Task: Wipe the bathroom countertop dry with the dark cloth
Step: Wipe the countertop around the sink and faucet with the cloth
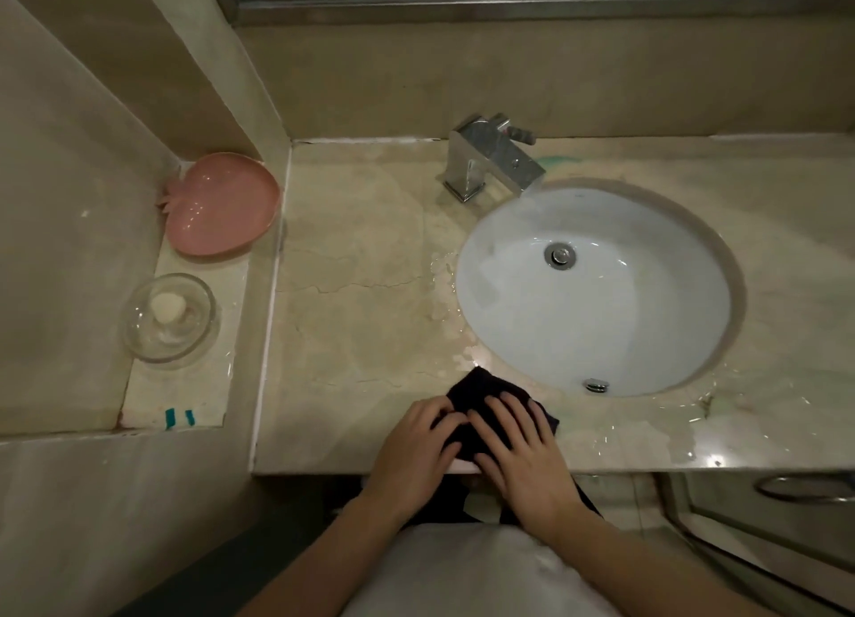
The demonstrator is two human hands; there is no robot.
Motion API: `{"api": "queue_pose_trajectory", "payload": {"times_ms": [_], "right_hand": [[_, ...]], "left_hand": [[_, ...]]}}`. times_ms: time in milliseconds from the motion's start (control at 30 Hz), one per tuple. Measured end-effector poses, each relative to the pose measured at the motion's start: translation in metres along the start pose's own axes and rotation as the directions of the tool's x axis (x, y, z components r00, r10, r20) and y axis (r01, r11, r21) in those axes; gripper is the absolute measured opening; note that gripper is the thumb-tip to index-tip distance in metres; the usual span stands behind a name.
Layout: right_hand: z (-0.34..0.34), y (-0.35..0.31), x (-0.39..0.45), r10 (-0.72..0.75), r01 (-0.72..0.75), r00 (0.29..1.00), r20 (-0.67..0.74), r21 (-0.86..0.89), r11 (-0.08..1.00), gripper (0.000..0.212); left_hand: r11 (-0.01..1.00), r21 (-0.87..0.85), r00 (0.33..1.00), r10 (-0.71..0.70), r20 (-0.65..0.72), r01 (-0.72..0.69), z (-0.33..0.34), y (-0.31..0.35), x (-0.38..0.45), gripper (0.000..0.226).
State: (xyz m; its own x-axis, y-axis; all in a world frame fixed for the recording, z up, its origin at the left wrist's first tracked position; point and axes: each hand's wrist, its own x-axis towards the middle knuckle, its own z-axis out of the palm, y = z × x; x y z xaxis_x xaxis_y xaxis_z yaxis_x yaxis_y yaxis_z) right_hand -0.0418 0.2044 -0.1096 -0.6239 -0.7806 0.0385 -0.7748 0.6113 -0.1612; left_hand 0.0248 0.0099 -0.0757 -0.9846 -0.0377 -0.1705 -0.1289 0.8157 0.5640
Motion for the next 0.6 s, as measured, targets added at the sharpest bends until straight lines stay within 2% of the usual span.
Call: {"api": "queue_pose_trajectory", "payload": {"times_ms": [100, 267, 367, 400, 500, 600], "right_hand": [[-0.006, 0.035, 0.003, 0.008, -0.009, 0.999, -0.034, -0.007, 1.0, 0.049], [-0.02, 0.078, 0.046, 0.001, 0.004, 0.999, -0.053, 0.096, 0.995, 0.035], [-0.039, 0.101, 0.076, -0.054, 0.056, 0.998, -0.016, 0.157, 0.986, 0.05], [-0.048, 0.106, 0.083, -0.055, 0.058, 0.998, -0.025, 0.171, 0.984, 0.049], [-0.076, 0.116, 0.078, -0.043, 0.07, 0.993, -0.114, 0.248, 0.966, 0.036], [-0.081, 0.118, 0.036, -0.122, 0.151, 0.986, -0.117, 0.289, 0.945, 0.043]], "left_hand": [[1.0, 0.005, 0.998, 0.016, -0.062, -0.016, 0.012, 0.018, 0.019, 0.043], [0.993, -0.022, 0.984, -0.121, -0.132, 0.119, 0.013, 0.045, 0.059, 0.035], [0.975, -0.07, 0.968, -0.217, -0.129, 0.209, 0.005, 0.06, 0.088, 0.028], [0.973, -0.091, 0.965, -0.224, -0.136, 0.213, -0.001, 0.066, 0.096, 0.027], [0.981, -0.137, 0.969, -0.163, -0.185, 0.139, -0.023, 0.08, 0.101, 0.022], [0.992, -0.122, 0.992, -0.057, -0.114, 0.043, -0.027, 0.087, 0.071, 0.022]]}}
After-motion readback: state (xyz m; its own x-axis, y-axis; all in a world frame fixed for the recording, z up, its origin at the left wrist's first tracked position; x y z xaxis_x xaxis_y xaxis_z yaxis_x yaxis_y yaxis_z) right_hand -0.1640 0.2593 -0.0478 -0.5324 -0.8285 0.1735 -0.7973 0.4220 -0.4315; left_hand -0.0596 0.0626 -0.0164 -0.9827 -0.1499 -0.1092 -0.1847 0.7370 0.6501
